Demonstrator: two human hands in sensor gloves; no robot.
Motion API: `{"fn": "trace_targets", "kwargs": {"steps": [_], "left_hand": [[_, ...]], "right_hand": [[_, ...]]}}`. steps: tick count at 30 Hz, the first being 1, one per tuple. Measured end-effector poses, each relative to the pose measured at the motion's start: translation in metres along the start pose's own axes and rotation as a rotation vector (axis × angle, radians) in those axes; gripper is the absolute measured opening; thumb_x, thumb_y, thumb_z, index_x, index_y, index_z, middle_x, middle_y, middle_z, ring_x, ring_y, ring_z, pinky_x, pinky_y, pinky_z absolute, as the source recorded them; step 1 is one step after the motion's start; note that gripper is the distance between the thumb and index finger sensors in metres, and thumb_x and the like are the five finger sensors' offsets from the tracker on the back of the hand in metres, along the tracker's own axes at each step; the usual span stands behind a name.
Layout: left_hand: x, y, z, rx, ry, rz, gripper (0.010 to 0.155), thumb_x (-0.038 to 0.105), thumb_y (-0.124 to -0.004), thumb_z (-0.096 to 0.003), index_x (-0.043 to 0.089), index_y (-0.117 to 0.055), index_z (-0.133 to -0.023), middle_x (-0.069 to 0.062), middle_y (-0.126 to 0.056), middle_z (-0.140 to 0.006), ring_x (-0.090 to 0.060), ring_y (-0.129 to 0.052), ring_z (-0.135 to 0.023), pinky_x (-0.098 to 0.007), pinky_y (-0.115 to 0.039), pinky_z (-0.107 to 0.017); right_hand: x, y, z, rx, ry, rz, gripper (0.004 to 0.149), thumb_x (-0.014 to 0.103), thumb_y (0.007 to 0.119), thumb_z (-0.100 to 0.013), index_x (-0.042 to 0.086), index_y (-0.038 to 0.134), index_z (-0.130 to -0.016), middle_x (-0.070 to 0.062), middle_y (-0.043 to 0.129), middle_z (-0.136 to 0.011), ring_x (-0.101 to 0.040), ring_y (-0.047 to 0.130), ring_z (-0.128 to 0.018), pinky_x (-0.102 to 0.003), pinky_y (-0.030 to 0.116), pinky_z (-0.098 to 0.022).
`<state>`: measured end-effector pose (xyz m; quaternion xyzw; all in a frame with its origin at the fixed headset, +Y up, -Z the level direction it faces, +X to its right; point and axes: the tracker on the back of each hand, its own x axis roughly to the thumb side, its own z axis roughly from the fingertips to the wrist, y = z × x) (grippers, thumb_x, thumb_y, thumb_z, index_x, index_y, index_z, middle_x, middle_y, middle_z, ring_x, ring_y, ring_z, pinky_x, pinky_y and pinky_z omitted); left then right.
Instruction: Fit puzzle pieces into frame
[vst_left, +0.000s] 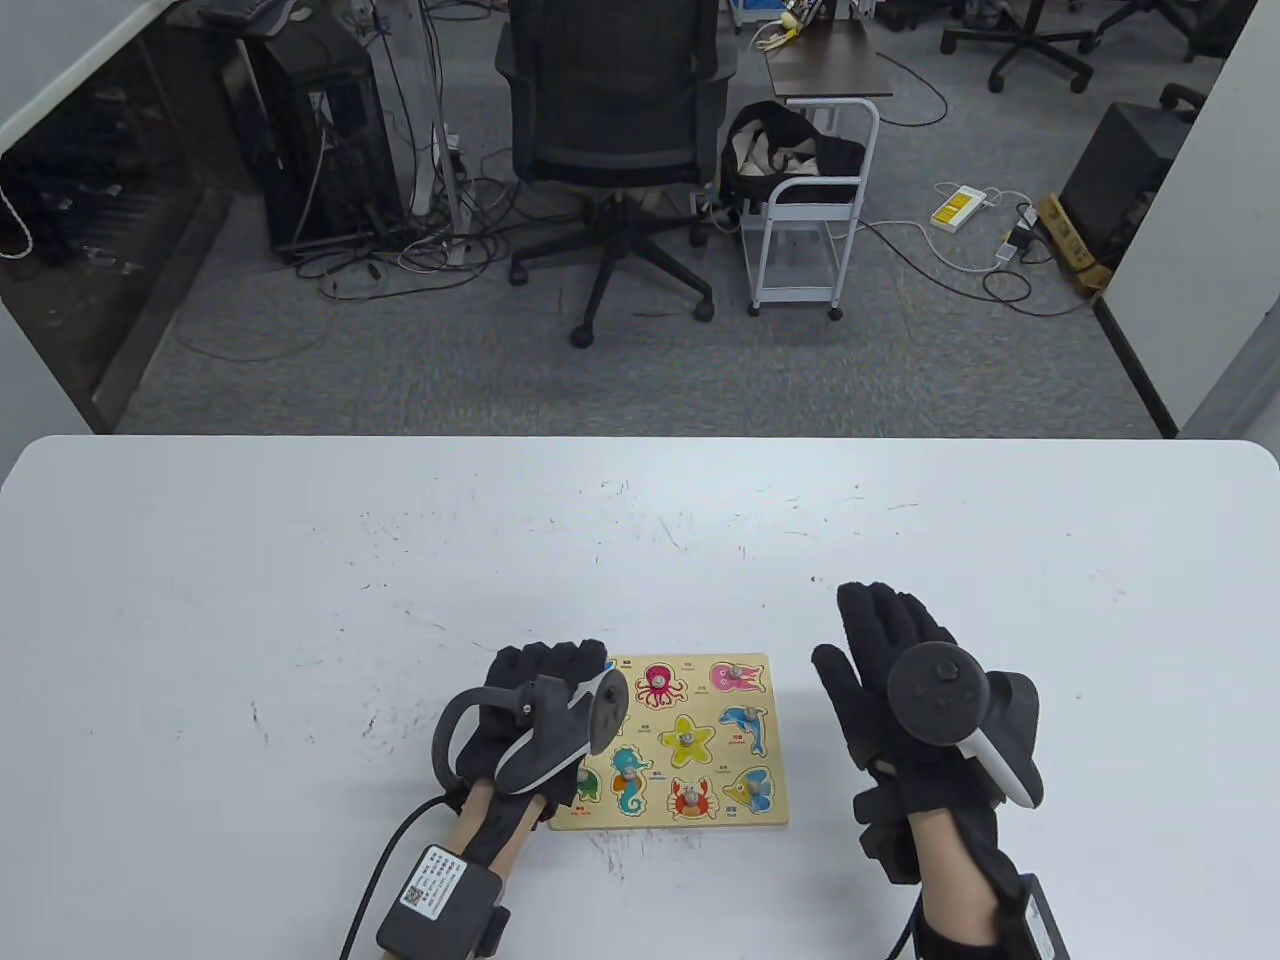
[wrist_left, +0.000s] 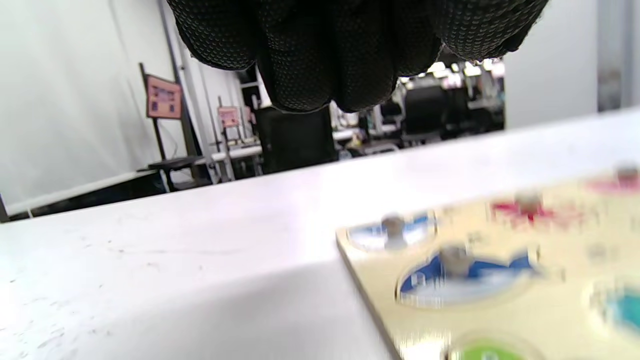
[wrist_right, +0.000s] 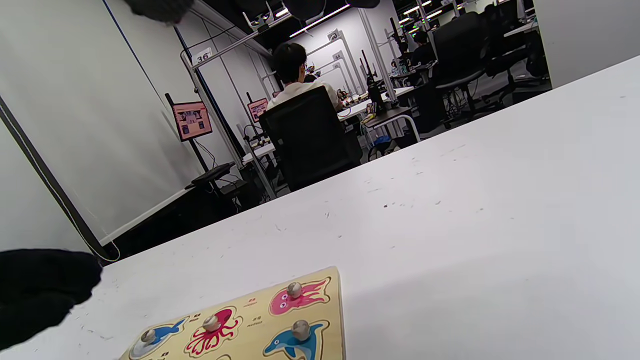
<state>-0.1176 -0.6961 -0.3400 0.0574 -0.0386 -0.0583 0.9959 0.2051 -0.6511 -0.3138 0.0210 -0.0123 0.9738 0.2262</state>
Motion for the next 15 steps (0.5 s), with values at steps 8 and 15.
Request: {"fn": "trace_targets", "kwargs": {"steps": [8,15], "left_hand": [[-0.053,0.026,0.019,0.104,0.110,0.227,0.062,0.061,-0.071,-0.0495,0.040,-0.065,-0.108,0.009,-0.083,-0.110,-0.022,-0.083,-0.103,-0.048,-0.068,-0.079],[-0.080,0.032,0.027,0.187,0.123,0.252,0.070,0.062,-0.067,-0.0499,0.039,-0.051,-0.115,0.003,-0.064,-0.123,-0.029,-0.062,-0.114,-0.053,-0.057,-0.084]], "right_hand": [[0.004,0.006,-0.002,0.010,0.004,0.036,0.068,0.055,0.068,-0.050,0.030,0.048,-0.110,-0.004,0.050,-0.119,-0.040,0.048,-0.110,-0.062,0.040,-0.079],[0.007,0.011,-0.001,0.008,0.014,0.087,0.068,0.055,0.068,-0.050,0.030,0.048,-0.110,-0.004,0.049,-0.119,-0.040,0.047,-0.111,-0.062,0.039,-0.079]]}}
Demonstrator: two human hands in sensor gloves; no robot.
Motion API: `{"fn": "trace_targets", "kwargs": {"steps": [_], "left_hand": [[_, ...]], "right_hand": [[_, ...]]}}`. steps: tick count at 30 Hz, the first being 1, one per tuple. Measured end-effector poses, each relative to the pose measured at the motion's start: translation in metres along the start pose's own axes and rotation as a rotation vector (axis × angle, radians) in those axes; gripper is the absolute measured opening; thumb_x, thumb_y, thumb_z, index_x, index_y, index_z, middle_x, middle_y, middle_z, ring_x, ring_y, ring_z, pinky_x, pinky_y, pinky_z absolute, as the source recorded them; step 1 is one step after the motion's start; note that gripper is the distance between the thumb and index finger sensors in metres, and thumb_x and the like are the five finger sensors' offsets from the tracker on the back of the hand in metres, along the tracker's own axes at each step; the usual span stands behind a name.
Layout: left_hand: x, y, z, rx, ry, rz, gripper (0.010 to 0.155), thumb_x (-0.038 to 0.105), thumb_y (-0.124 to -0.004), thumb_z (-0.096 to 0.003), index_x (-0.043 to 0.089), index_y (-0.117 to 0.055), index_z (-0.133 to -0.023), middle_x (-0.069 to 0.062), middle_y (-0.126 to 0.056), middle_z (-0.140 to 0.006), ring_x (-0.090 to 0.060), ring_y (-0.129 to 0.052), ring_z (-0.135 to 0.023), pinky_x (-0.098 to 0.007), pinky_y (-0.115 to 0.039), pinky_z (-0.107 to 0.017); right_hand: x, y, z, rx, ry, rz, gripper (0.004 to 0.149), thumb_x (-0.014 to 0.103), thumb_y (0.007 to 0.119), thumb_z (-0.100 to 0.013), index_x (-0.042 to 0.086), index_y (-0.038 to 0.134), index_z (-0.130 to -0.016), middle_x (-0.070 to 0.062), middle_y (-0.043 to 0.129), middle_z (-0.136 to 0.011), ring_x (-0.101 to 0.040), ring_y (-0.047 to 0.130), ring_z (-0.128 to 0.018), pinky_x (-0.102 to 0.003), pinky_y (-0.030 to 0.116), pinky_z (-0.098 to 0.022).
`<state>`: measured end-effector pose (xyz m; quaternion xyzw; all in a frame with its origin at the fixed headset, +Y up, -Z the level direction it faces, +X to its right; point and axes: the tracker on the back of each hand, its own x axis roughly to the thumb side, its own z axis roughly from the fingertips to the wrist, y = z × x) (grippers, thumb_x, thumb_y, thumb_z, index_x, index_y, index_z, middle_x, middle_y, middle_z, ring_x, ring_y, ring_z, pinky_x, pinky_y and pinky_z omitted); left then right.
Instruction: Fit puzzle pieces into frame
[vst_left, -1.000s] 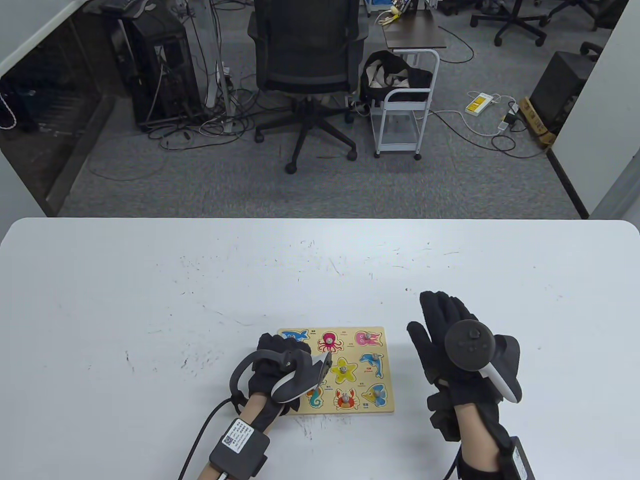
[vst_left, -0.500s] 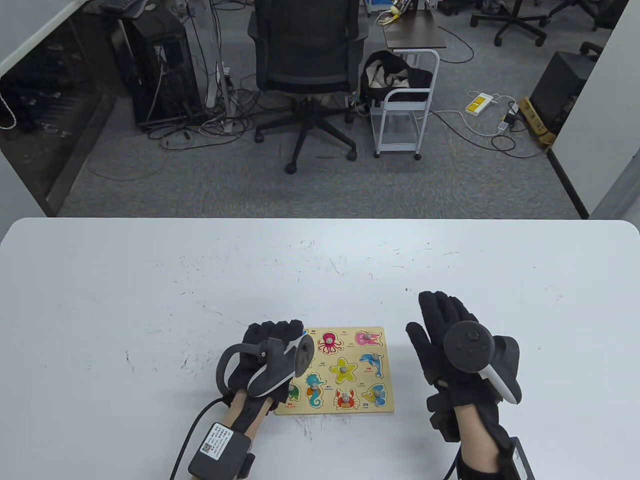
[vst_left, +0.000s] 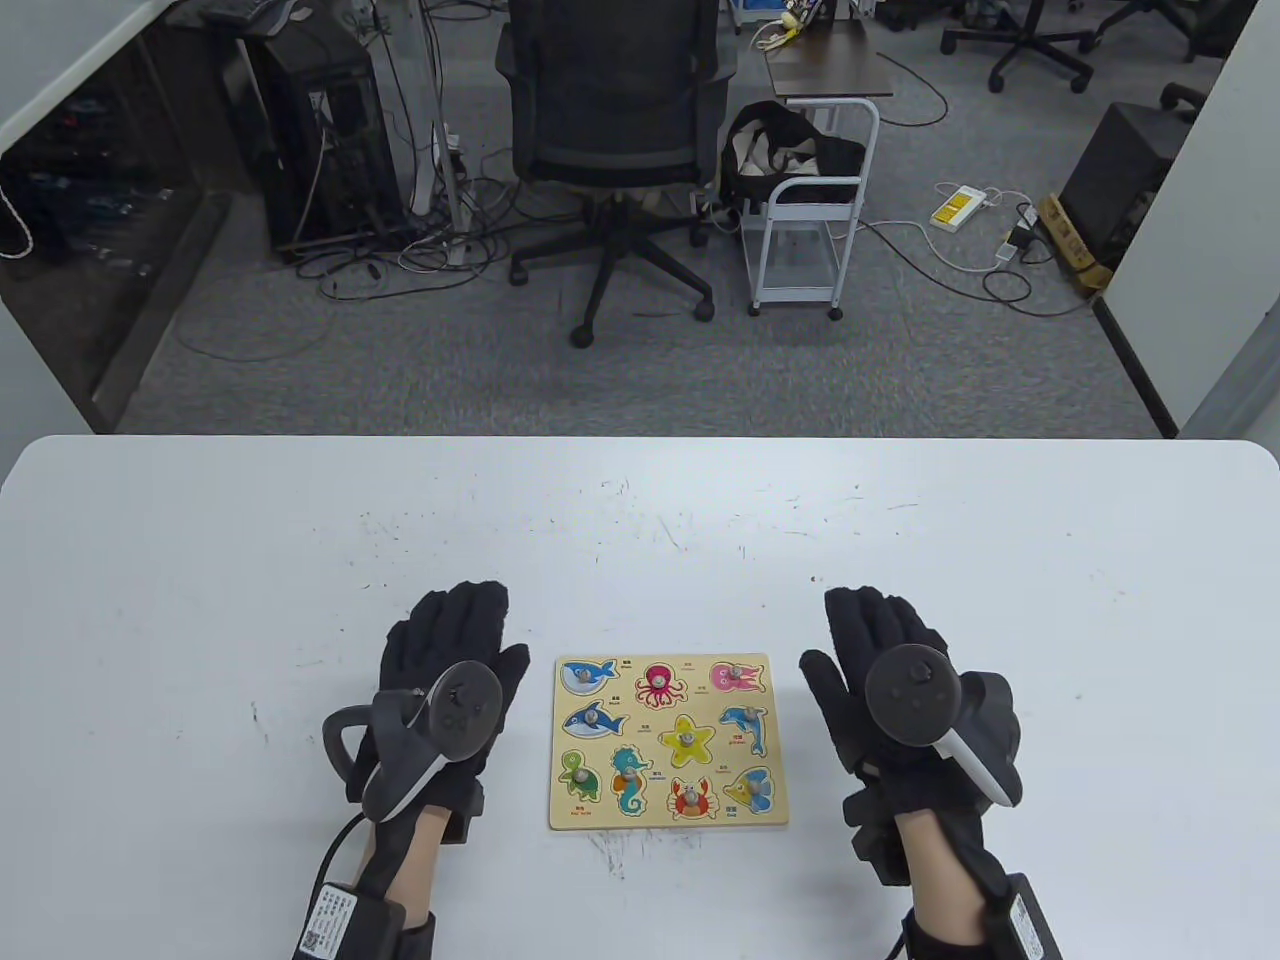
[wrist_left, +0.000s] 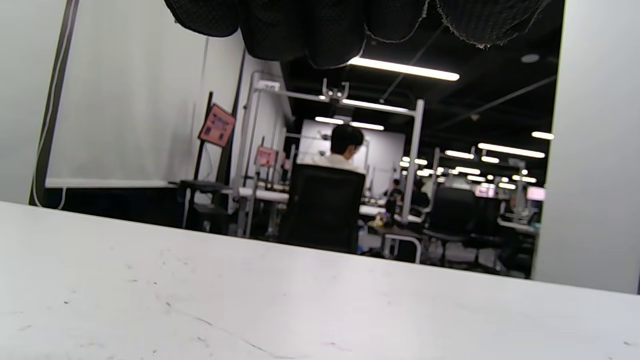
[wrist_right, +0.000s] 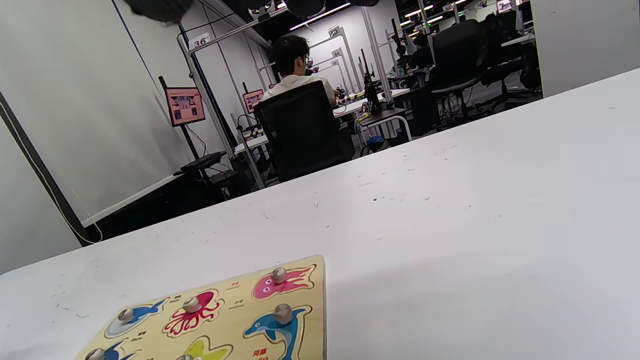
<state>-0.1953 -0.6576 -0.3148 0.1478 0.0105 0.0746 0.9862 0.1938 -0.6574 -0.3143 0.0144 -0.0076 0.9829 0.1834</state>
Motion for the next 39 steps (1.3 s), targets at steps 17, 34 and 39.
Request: {"fn": "trace_targets", "kwargs": {"steps": [17,34,39], "left_hand": [[-0.001,0.002,0.002,-0.008,-0.032,0.002,0.072,0.064,-0.065,-0.0499,0.040,-0.048,-0.116,0.001,-0.058,-0.126,-0.032,-0.055,-0.116,-0.055,-0.053,-0.085],[-0.001,-0.001,0.000,-0.027,-0.032,0.010,0.071,0.064,-0.066,-0.0500,0.041,-0.049,-0.115,0.002,-0.060,-0.125,-0.031,-0.057,-0.116,-0.055,-0.053,-0.085],[-0.002,-0.009,-0.002,-0.051,-0.023,0.001,0.071,0.064,-0.066,-0.0500,0.041,-0.049,-0.115,0.002,-0.061,-0.125,-0.031,-0.057,-0.116,-0.055,-0.054,-0.085]], "right_hand": [[0.010,0.005,0.002,0.000,-0.014,0.075,0.068,0.056,0.067,-0.050,0.031,0.047,-0.110,-0.003,0.047,-0.120,-0.040,0.046,-0.111,-0.062,0.038,-0.079],[0.007,0.007,-0.002,0.025,-0.010,0.052,0.068,0.056,0.067,-0.050,0.031,0.048,-0.110,-0.003,0.048,-0.120,-0.040,0.046,-0.111,-0.062,0.039,-0.079],[0.004,0.009,-0.005,0.050,0.002,0.041,0.068,0.056,0.067,-0.050,0.031,0.047,-0.110,-0.003,0.047,-0.120,-0.040,0.046,-0.111,-0.062,0.038,-0.079]]}}
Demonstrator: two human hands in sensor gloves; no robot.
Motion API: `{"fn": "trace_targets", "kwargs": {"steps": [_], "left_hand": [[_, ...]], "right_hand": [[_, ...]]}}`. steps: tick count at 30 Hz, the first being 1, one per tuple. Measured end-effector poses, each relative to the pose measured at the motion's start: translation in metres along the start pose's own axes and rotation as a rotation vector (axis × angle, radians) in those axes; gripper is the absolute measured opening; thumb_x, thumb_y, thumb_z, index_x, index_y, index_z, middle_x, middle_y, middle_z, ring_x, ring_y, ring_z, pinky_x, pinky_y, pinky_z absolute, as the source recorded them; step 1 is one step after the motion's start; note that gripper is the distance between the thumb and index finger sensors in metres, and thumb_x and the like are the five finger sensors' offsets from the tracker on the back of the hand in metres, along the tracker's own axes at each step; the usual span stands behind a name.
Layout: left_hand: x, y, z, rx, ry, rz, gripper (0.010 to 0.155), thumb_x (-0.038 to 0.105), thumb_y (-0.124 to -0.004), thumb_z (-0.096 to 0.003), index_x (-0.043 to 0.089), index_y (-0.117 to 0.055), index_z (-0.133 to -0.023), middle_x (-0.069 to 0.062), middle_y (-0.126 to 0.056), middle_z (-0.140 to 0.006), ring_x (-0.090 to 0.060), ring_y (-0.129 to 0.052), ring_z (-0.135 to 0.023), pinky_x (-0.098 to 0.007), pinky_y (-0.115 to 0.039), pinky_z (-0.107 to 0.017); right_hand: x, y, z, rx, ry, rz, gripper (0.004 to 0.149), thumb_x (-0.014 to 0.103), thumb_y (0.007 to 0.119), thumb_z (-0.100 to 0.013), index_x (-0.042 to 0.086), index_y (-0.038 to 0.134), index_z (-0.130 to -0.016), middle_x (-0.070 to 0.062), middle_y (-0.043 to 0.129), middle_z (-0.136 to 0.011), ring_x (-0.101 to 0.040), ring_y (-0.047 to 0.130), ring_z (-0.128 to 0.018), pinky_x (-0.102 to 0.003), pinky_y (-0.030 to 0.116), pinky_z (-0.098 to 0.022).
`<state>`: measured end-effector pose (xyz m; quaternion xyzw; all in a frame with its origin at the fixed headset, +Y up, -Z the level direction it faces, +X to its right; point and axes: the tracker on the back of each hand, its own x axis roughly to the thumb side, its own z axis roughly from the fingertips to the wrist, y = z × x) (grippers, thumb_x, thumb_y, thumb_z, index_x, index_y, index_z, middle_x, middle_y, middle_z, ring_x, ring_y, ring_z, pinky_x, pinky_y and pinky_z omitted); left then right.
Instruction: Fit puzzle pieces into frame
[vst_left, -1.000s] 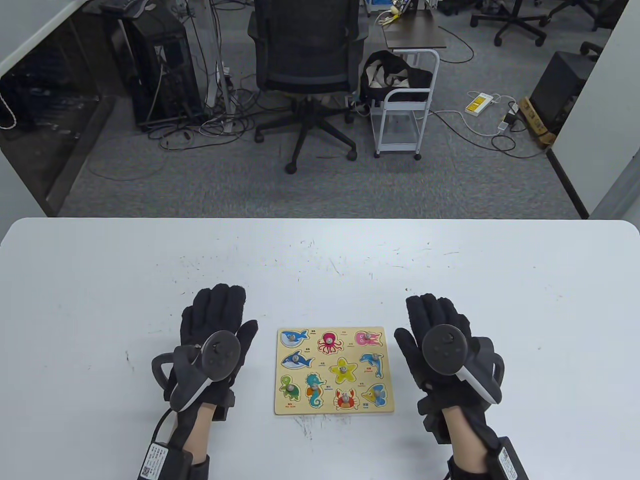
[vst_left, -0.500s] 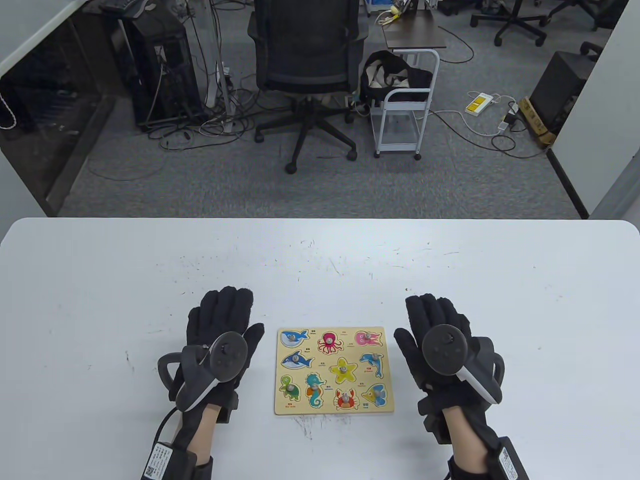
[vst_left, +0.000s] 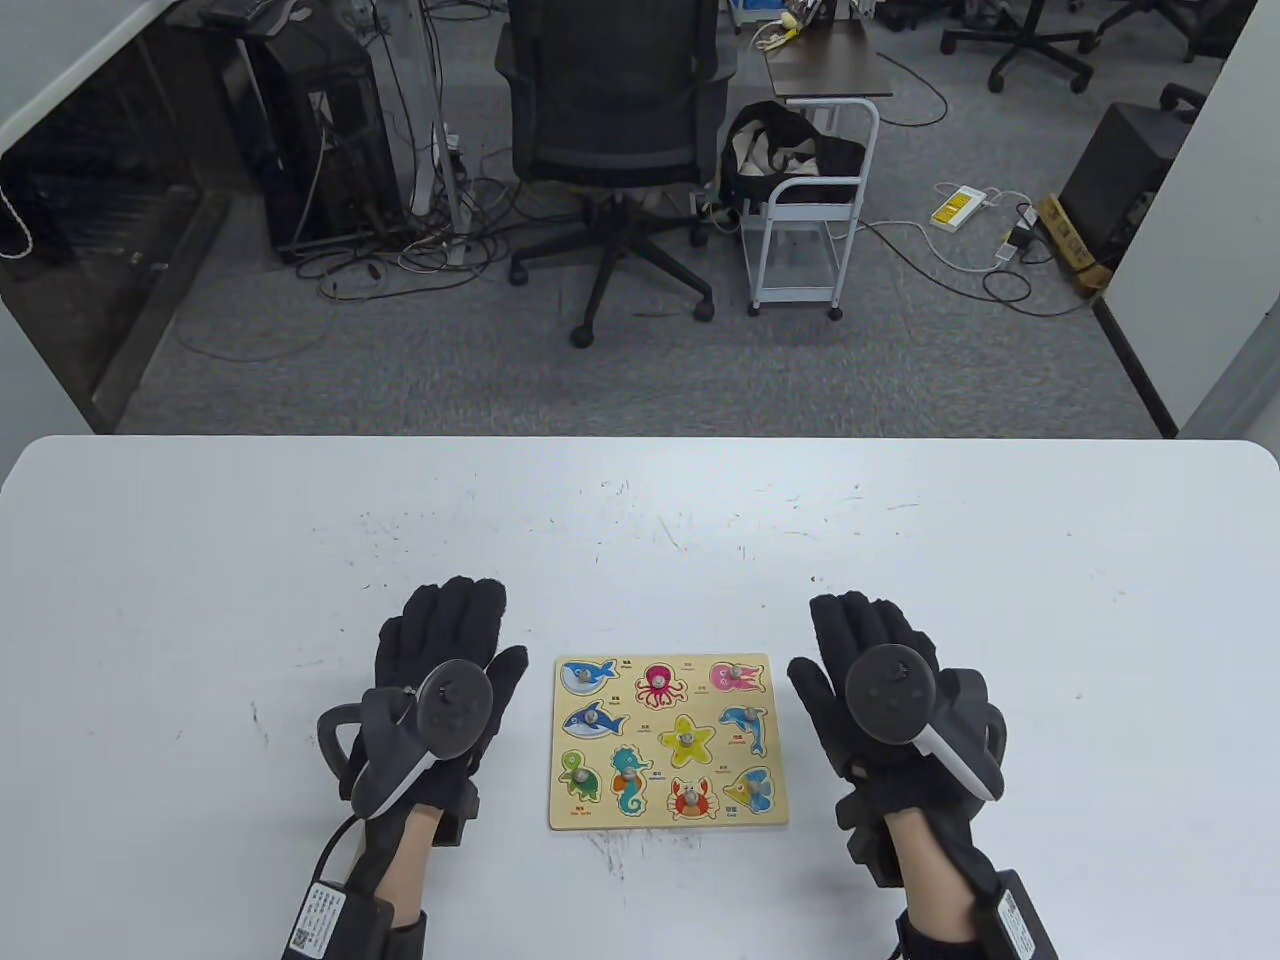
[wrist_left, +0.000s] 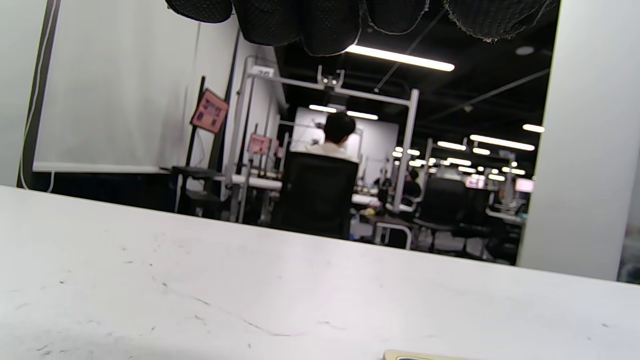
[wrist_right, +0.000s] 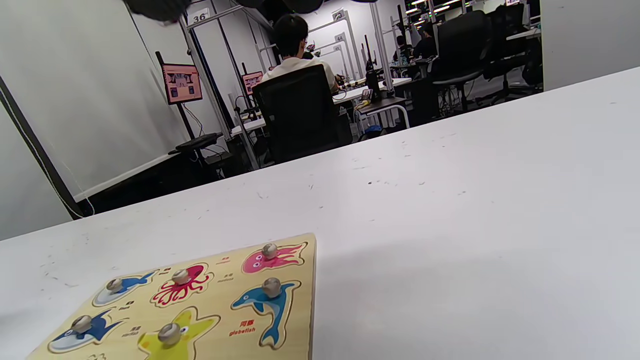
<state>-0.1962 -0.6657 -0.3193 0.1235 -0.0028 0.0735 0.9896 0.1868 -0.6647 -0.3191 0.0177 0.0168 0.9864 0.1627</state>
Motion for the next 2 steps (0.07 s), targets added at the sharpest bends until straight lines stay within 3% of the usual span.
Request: {"fn": "trace_targets", "kwargs": {"steps": [2], "left_hand": [[0.0012,0.0001,0.0002,0.009,0.000,-0.033,0.071,0.064,-0.065,-0.0500,0.041,-0.049,-0.115,0.002,-0.061,-0.125,-0.031,-0.057,-0.116,-0.055,-0.054,-0.085]], "right_hand": [[0.0003,-0.0023,0.0009,-0.008,0.000,-0.002,0.069,0.056,0.067,-0.050,0.031,0.047,-0.110,-0.003,0.047,-0.120,-0.040,0.046,-0.111,-0.062,0.038,-0.079]]}}
